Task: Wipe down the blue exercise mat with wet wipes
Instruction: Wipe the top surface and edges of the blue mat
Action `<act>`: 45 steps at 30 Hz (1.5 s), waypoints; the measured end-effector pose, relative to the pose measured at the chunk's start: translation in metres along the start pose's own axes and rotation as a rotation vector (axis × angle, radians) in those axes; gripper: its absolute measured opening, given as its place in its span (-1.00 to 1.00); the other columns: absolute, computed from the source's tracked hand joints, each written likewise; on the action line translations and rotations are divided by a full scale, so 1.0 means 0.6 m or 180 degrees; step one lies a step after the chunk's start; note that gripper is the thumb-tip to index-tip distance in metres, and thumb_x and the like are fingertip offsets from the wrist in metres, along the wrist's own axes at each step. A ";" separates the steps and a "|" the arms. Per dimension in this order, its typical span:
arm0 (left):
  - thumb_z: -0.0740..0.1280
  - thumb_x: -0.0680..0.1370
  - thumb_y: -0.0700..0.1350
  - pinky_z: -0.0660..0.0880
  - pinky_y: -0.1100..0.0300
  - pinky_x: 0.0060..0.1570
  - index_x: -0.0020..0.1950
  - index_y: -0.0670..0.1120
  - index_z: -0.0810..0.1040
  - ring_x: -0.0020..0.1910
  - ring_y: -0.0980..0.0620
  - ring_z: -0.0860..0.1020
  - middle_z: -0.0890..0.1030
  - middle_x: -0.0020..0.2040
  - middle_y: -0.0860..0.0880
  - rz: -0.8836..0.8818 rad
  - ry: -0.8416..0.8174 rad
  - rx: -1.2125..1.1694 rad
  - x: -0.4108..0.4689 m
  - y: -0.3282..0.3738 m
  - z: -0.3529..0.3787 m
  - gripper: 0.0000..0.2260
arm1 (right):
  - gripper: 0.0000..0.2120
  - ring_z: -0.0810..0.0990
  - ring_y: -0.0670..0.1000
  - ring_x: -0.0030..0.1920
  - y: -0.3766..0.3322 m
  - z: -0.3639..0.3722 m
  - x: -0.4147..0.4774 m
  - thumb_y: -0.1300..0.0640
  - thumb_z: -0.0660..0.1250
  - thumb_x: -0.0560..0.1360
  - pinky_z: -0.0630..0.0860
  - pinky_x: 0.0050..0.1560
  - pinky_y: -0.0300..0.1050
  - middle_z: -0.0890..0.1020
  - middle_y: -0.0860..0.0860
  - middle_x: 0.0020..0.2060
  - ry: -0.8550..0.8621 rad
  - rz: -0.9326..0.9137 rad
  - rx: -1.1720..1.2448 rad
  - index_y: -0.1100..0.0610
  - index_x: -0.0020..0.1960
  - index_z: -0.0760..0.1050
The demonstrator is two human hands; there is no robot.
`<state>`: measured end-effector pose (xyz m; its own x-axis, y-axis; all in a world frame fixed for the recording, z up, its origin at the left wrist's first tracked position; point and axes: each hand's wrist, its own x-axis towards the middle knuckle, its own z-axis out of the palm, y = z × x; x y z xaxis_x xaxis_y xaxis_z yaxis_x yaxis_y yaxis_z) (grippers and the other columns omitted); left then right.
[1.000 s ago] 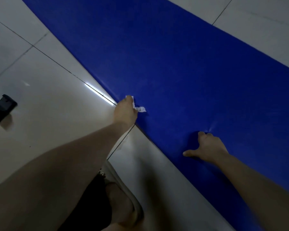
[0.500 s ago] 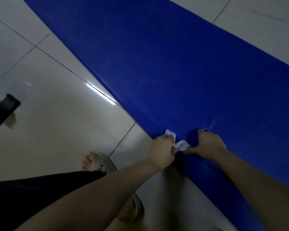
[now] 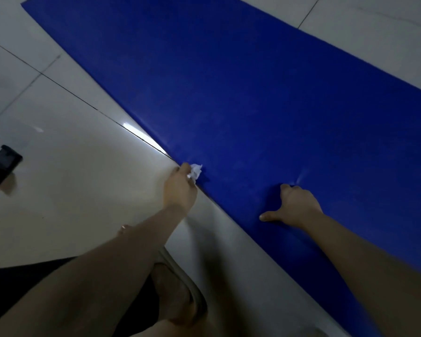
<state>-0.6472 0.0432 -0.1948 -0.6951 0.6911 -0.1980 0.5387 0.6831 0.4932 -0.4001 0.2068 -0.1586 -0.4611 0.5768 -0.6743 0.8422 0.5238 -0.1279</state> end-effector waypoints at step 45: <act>0.29 0.60 0.01 0.52 -0.02 -0.04 0.16 -0.10 0.53 0.02 -0.19 0.54 0.50 0.09 -0.16 0.1277 -0.0648 0.1679 -0.085 0.138 0.047 -0.77 | -0.05 0.58 0.08 0.00 0.134 0.008 -0.109 -0.40 0.59 0.14 0.49 -0.14 -0.04 0.52 -0.02 0.03 -0.0834 0.0989 -0.0104 0.14 0.29 0.37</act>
<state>-0.5536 0.0710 -0.1679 -0.3185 0.9096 -0.2668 0.9307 0.3534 0.0938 -0.3009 0.2083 -0.1281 -0.0956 0.5337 -0.8402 0.9189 0.3718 0.1316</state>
